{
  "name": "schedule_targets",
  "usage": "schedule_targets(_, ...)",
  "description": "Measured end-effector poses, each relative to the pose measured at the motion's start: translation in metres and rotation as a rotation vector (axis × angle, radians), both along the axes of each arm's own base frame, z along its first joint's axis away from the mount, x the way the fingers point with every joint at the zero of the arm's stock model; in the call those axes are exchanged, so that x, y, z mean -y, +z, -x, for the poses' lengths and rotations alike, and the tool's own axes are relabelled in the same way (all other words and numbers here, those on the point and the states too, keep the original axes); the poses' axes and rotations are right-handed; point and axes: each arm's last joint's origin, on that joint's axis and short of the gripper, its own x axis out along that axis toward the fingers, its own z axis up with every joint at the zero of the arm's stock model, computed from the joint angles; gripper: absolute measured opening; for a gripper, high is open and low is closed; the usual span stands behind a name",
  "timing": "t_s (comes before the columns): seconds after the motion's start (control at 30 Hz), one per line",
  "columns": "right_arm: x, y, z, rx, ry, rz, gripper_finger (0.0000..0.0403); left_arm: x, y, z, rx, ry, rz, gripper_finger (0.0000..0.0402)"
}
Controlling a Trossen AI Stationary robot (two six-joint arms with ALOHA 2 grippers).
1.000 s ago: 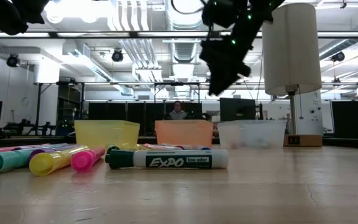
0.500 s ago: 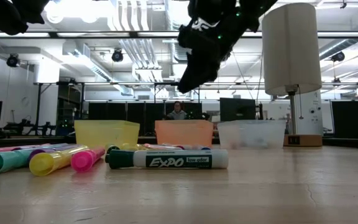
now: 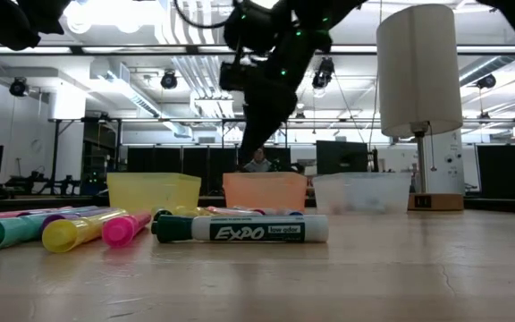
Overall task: Pick & Place Markers
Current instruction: Put the light blue mini marker into the white bin
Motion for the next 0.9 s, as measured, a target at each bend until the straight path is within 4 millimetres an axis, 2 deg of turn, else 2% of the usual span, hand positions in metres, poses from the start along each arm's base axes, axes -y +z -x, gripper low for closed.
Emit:
schedule_targets(0.27, 0.003, -0.022, -0.015, -0.183, 0.033, 0.052, 0.0138, 0.0, 0.0, 0.0, -0.001, -0.002, 0.001, 0.0133)
schedule_targets(0.4, 0.004, -0.033, -0.018, -0.205, 0.047, 0.057, 0.0131, 0.0, 0.0, 0.0, -0.002, -0.002, 0.002, 0.0133)
schedule_targets(0.6, 0.005, -0.039, -0.017, -0.22, 0.056, 0.059, 0.0123, 0.0, 0.0, 0.0, -0.002, -0.003, 0.002, 0.0133)
schedule_targets(0.73, 0.005, -0.039, -0.018, -0.215, 0.066, 0.063, 0.0125, 0.0, 0.0, 0.0, -0.002, -0.002, 0.002, 0.0133)
schedule_targets(0.9, 0.005, -0.052, -0.02, -0.236, 0.078, 0.065, 0.0131, 0.0, 0.0, 0.0, -0.002, -0.003, 0.002, 0.0133)
